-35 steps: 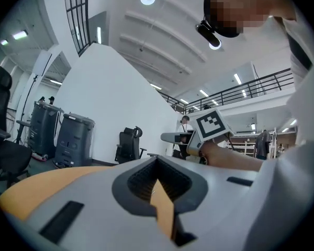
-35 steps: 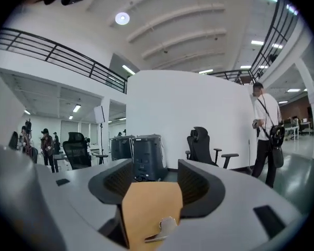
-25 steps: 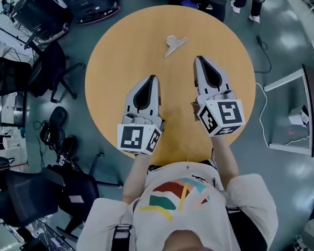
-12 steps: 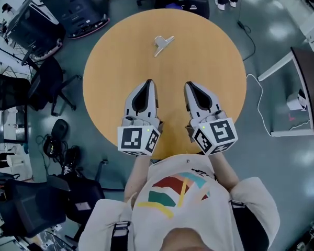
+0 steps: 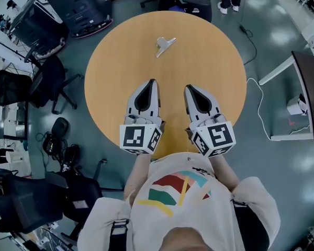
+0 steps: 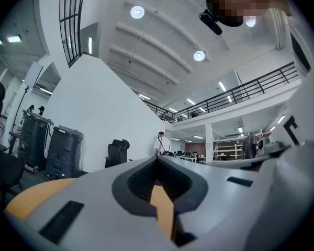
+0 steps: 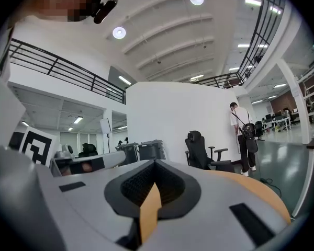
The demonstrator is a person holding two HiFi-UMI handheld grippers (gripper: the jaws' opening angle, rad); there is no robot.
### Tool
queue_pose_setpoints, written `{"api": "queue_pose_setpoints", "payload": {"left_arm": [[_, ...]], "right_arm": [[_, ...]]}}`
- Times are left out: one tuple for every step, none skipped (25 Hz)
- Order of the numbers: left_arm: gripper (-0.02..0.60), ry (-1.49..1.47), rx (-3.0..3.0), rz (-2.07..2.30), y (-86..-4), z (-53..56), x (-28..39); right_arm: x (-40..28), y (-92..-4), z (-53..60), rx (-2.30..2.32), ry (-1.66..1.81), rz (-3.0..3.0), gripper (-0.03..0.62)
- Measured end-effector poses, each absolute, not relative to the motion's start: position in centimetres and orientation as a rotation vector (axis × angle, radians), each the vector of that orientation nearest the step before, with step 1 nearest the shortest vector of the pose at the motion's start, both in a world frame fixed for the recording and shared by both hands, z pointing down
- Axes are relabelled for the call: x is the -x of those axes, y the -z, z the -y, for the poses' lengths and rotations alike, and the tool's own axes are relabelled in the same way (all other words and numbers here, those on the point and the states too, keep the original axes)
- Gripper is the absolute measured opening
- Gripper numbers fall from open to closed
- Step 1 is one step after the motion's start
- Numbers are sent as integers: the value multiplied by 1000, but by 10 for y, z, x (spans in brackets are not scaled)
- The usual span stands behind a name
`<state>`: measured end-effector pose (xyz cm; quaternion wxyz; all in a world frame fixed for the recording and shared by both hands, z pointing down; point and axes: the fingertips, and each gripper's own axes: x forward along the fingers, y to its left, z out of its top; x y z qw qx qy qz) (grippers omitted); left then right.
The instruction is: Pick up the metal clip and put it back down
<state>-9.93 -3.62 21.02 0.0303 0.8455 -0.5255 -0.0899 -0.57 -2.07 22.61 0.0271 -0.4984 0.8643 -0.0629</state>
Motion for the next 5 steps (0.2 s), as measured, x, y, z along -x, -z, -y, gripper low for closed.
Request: {"api": "queue_pose_setpoints", "payload": {"left_arm": [[43,277,-2608,1621,-209,37,98],[43,277,-2610,1621,-209,39,98],[43,278,-2613,1622,-208,40,97],[41,279,-2616,1622,-208,42,96],[43,280,-2620,1622,-207,43,95]], "right_arm": [[5,-224,22,1538,186,-2669,14],[5,-223,23,1537,178,-2668,14],[4,-221,25,1536,170,-2667,14],[3,-220,27,1535,162,-2665,14],[2,-219,28,1534,154,-2663,14]]}}
